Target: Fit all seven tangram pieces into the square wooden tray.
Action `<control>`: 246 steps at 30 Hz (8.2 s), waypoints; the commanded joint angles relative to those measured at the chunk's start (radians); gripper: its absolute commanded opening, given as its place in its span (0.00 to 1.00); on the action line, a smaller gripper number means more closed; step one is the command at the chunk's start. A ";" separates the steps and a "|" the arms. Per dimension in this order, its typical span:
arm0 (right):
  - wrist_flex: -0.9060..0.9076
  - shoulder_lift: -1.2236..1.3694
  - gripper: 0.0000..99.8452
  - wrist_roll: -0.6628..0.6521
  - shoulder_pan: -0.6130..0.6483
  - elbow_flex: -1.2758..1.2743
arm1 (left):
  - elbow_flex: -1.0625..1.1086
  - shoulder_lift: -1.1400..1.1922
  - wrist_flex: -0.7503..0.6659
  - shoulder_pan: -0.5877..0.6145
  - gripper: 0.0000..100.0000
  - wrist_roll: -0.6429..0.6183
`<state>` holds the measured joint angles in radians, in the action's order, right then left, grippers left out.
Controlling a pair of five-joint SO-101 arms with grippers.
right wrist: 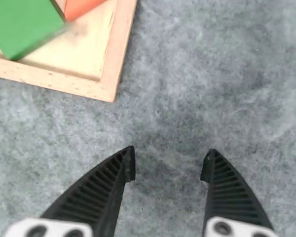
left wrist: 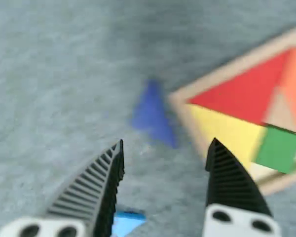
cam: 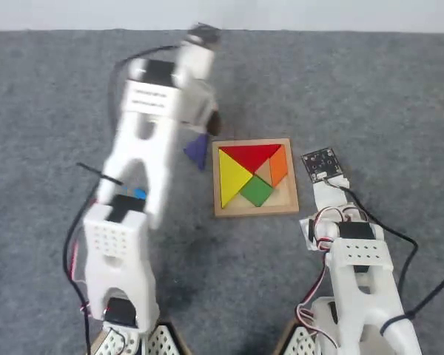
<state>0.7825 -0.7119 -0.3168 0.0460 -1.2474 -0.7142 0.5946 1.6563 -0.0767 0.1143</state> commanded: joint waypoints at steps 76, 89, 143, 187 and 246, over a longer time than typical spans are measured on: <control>0.008 -0.028 0.23 -0.003 -0.004 0.009 | 0.834 -0.115 -0.222 0.316 0.15 -0.325; 0.002 -0.021 0.23 -0.003 -0.002 0.009 | 0.685 -0.364 0.005 0.175 0.11 -0.015; 0.005 -0.028 0.23 -0.003 -0.002 0.009 | 1.092 -0.376 -0.359 0.321 0.09 0.058; 0.008 -0.030 0.23 0.038 -0.145 0.051 | 0.737 -0.186 -0.322 -0.353 0.08 0.678; 0.142 -0.378 0.23 0.089 -0.177 -0.020 | 0.417 -0.021 -0.342 0.003 0.19 0.098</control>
<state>0.9191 -1.0710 -0.2079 -0.1534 -1.2750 -0.2493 0.5224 1.3372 -0.1120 0.2539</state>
